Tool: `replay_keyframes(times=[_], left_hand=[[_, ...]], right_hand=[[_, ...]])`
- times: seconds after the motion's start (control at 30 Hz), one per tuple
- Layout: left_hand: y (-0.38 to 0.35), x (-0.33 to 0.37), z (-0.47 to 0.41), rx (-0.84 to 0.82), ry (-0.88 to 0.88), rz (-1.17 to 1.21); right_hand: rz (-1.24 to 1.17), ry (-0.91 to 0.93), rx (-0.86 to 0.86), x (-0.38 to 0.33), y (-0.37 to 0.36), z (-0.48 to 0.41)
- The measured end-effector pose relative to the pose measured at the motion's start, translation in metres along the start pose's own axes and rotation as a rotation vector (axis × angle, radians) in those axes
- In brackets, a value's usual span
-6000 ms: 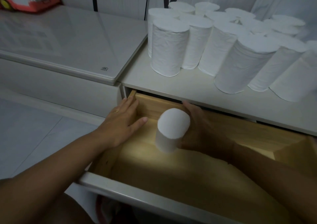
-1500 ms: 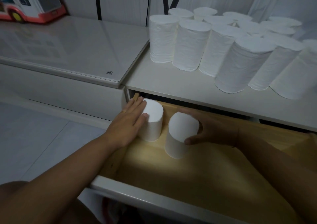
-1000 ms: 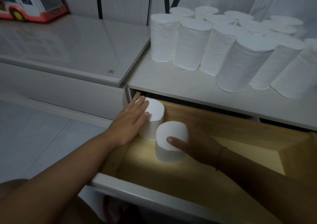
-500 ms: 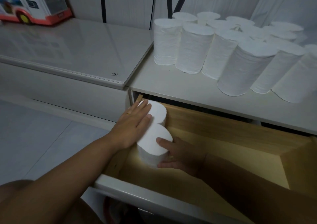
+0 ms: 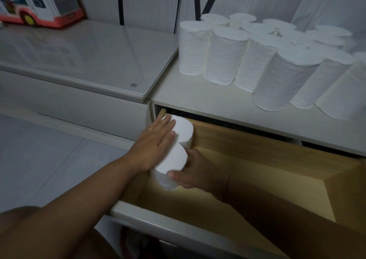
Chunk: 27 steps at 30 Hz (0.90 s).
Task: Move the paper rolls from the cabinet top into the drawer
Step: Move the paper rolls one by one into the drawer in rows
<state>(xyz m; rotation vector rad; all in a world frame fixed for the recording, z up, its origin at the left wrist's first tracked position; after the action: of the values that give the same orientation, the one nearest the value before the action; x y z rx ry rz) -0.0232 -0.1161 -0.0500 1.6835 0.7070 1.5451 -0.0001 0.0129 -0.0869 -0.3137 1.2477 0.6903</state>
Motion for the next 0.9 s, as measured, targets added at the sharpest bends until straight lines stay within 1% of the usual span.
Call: replay_keyframes(times=[0.03, 0.1, 0.2, 0.27, 0.47, 0.57, 0.7, 0.9], left_hand=[[0.000, 0.000, 0.000, 0.001, 0.002, 0.000], [0.001, 0.000, 0.001, 0.006, 0.004, 0.004], [0.002, 0.001, 0.002, 0.013, 0.013, 0.022], [0.002, 0.001, 0.002, 0.011, 0.016, 0.015], [0.001, 0.003, 0.004, 0.011, 0.021, -0.011], [0.002, 0.003, 0.005, 0.014, 0.017, -0.016], [0.000, 0.002, 0.004, 0.003, -0.003, -0.061], [0.000, 0.001, 0.003, 0.005, -0.008, -0.103]], right_hand=[[0.081, 0.064, 0.019, 0.000, -0.001, 0.001], [0.174, 0.129, 0.087, 0.001, -0.002, 0.003], [0.221, 0.152, 0.166, 0.005, -0.003, 0.002], [0.231, 0.153, 0.186, 0.007, -0.004, 0.000], [0.209, 0.170, 0.166, 0.008, -0.002, 0.003], [0.231, 0.145, 0.162, 0.006, 0.006, 0.003], [0.263, 0.164, 0.119, 0.002, 0.005, 0.003], [0.310, 0.179, 0.132, 0.001, 0.007, 0.000]])
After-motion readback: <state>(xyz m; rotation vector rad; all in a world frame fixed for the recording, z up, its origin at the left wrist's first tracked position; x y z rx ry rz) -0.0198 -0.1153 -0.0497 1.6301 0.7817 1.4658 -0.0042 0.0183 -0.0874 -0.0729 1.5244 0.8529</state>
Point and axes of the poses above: each hand's wrist, its own z-axis away from the middle knuckle, its own y-axis out of the back of the hand, x = y × z, the point moved 6 cm from there along -z, towards the middle knuckle, and after that the axes turned 1 degree about y, right-handed, at the moved point
